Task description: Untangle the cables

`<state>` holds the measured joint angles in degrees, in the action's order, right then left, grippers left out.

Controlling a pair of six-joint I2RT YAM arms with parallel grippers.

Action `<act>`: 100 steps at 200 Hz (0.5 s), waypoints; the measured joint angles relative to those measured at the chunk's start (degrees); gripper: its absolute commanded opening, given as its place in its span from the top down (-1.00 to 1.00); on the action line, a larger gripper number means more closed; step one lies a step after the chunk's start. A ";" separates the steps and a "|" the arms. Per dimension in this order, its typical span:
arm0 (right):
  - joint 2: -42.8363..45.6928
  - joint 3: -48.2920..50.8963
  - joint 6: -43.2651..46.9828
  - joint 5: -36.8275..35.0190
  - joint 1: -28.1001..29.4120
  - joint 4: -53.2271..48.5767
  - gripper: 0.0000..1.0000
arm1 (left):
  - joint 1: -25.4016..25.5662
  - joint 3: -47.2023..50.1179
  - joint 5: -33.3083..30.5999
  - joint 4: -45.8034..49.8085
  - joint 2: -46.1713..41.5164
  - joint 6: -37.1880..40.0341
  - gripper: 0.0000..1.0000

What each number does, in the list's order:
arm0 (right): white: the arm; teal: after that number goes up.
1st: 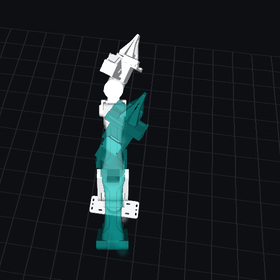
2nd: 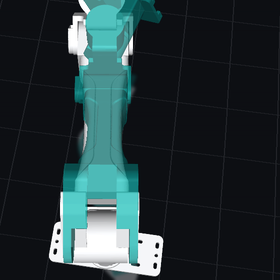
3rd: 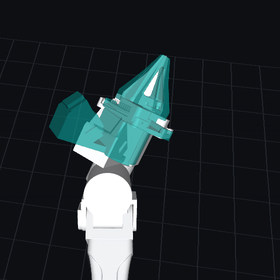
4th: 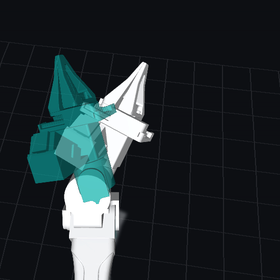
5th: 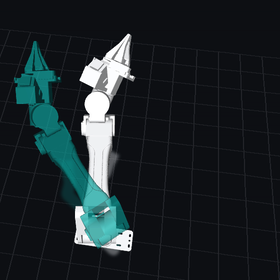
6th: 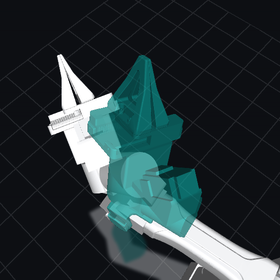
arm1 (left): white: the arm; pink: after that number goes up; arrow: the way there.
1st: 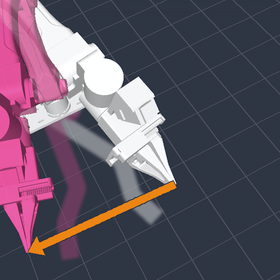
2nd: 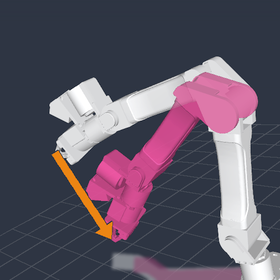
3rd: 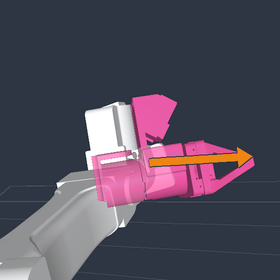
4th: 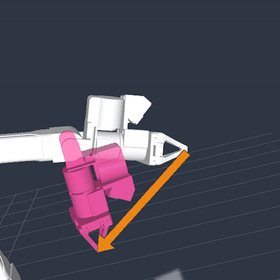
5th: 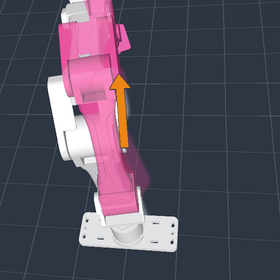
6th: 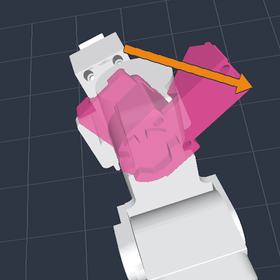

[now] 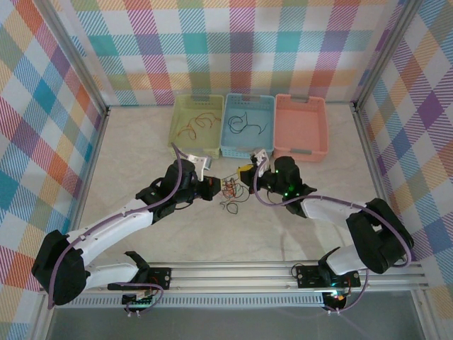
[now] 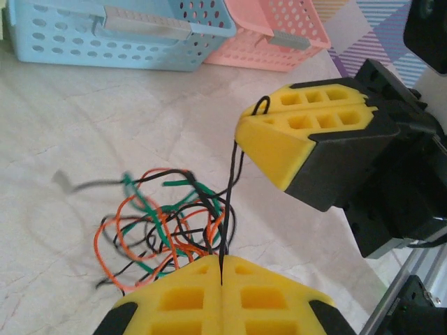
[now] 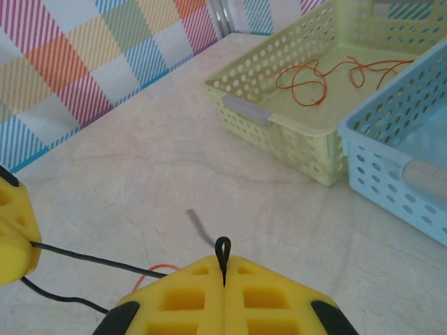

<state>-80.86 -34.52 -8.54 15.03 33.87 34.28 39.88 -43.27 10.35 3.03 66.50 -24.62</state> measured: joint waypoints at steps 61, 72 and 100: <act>1.64 2.45 0.42 -2.89 0.04 1.84 0.69 | 0.09 0.04 -0.87 -0.04 -1.57 0.00 1.00; 1.64 2.49 0.83 -2.40 -0.11 2.32 0.39 | 0.09 0.26 -0.48 -0.17 -2.23 0.00 1.00; 1.44 2.49 1.33 -1.27 -0.83 3.34 0.15 | 0.09 1.36 0.79 -0.50 -3.39 0.00 1.00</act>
<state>-79.42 -32.03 -7.20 13.76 33.04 37.63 39.97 -41.91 11.14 2.52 63.11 -24.62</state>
